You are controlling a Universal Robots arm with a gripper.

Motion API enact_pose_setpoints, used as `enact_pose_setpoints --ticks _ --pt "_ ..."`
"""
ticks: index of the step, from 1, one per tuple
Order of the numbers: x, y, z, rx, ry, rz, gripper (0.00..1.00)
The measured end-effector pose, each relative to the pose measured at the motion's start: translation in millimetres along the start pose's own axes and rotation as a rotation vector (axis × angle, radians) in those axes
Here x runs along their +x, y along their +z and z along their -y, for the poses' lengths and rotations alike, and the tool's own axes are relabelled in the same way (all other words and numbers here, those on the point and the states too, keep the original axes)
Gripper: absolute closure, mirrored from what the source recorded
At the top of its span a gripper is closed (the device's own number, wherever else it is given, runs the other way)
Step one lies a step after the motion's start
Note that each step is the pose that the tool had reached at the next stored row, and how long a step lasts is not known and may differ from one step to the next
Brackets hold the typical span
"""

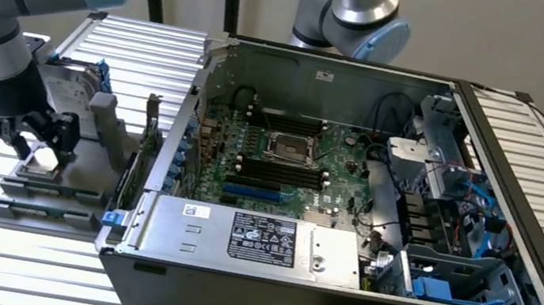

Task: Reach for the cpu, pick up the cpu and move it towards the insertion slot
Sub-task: 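Pick up the cpu and move it towards the insertion slot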

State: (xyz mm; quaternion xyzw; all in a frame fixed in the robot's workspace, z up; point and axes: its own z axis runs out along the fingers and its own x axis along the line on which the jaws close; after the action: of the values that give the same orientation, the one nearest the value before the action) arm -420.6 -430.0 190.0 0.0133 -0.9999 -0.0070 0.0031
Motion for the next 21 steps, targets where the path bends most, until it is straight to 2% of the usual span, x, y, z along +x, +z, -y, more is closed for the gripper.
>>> enact_pose_setpoints --ticks 13,14,15,21 --pt "0.8 3.1 -2.3 0.0068 0.000 -0.0009 0.35" --pt "0.7 3.2 -2.5 0.0076 0.000 -0.0011 0.37" --pt "0.7 3.1 -2.7 0.0084 0.000 -0.0014 0.43" --pt "0.7 3.1 -3.2 0.0103 0.000 -0.0018 0.46"
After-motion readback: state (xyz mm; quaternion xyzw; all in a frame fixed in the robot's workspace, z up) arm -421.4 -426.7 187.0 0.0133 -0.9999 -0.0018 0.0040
